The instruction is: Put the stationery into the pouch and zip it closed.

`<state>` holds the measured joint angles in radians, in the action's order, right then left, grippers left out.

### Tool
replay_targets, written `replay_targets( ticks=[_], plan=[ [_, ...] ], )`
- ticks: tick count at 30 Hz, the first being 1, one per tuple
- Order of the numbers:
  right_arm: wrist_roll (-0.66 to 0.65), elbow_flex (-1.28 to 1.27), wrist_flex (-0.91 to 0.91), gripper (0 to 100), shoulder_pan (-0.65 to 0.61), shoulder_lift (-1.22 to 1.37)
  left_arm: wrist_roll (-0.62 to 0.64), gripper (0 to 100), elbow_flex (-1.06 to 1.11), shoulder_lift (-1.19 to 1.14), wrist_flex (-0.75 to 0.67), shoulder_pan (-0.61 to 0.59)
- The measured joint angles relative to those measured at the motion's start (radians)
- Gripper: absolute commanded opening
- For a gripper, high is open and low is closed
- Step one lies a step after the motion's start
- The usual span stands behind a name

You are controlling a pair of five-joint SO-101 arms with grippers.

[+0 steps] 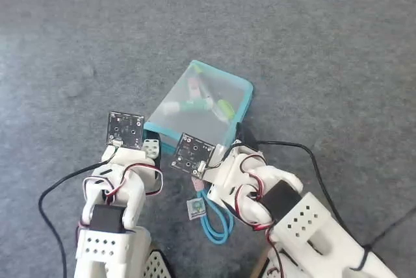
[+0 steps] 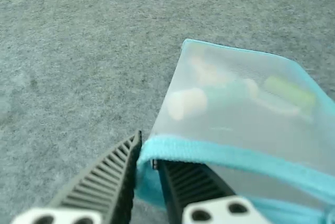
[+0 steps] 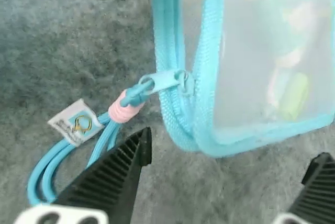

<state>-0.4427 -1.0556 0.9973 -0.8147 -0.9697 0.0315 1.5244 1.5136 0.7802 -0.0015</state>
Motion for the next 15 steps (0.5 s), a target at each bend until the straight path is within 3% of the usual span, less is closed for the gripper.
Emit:
replay_targets(
  ticks=[10,15],
  plan=[
    [0.000,-0.049,-0.149,43.3,0.000,0.000,0.000,1,0.000,0.000,0.000,0.000],
    [-0.002,-0.060,-0.180,28.0,0.000,0.000,0.000,1,0.000,0.000,0.000,0.000]
  ],
)
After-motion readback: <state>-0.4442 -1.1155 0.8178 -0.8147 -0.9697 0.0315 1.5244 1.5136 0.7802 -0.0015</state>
